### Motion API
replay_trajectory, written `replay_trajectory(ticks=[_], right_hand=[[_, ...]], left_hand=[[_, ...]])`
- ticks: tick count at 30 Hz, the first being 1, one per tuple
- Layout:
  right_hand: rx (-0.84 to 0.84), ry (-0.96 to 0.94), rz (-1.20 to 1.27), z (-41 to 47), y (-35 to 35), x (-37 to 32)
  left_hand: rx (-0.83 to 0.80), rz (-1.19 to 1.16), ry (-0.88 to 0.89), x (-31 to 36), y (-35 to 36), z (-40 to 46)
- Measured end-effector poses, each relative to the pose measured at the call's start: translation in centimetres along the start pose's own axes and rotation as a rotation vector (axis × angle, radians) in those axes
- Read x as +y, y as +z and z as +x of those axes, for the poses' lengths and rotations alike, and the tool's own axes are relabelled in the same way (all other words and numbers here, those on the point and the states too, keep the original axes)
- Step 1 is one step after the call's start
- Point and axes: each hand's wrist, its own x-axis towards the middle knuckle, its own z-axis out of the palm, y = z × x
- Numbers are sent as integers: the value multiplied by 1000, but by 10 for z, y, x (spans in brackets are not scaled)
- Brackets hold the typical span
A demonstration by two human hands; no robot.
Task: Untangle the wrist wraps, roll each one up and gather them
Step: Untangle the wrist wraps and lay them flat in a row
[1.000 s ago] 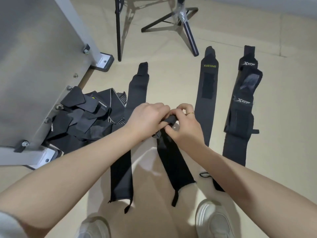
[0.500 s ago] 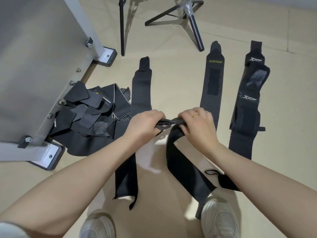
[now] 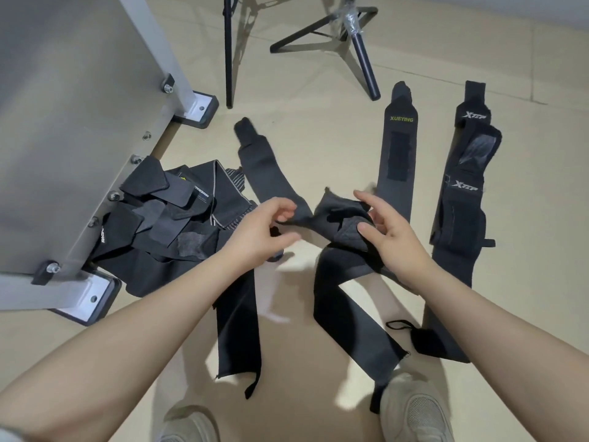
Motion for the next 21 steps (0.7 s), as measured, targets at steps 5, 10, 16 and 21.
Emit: replay_trajectory(ticks=[5, 10, 16, 21], right_hand=[[-55, 26, 251, -2, -13, -6], [-41, 40, 235, 0, -25, 1], [66, -115, -268, 0, -19, 6], [171, -155, -149, 0, -17, -11]], left_hand=[[-76, 63, 103, 27, 25, 22], [128, 239, 188, 32, 28, 42], [316, 586, 257, 17, 24, 39], [370, 777, -144, -9, -6, 34]])
